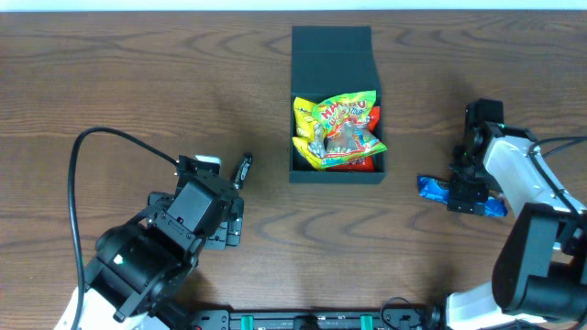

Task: Pack container
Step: 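Lower the right gripper onto the OREO pack's end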

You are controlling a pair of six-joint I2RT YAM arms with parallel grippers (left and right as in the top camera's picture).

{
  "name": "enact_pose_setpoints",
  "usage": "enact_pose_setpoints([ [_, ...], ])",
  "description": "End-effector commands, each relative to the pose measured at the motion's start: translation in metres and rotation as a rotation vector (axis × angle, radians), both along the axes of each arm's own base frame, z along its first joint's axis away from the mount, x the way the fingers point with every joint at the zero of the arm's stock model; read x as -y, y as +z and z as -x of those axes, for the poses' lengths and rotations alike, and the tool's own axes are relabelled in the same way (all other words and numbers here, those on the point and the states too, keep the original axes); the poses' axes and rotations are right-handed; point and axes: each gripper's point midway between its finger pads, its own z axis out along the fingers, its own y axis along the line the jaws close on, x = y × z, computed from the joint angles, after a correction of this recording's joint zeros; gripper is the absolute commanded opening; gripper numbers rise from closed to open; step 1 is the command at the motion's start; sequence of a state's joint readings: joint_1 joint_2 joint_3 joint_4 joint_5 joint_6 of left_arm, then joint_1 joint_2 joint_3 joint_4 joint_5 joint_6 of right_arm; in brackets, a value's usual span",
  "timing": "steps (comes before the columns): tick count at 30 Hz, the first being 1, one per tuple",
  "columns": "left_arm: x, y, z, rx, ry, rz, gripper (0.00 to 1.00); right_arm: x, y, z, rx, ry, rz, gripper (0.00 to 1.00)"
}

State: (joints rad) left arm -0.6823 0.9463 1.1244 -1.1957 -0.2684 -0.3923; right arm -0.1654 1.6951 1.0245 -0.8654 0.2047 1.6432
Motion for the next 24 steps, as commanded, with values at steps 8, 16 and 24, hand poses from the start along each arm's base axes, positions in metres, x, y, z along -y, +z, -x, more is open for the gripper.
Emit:
enact_pose_setpoints([
  [8, -0.001, 0.002, 0.000, 0.006, 0.005, 0.005, 0.95, -0.002, -0.015, 0.008, -0.059, -0.007, -0.022, 0.99],
  [16, -0.001, 0.002, 0.000, 0.006, 0.005, 0.005, 0.95, -0.006, -0.030, 0.013, -0.105, -0.008, -0.052, 0.99],
  [24, 0.000, 0.002, -0.001, 0.008, 0.005, 0.007, 0.95, -0.006, -0.030, 0.012, -0.103, -0.008, -0.052, 0.91],
])
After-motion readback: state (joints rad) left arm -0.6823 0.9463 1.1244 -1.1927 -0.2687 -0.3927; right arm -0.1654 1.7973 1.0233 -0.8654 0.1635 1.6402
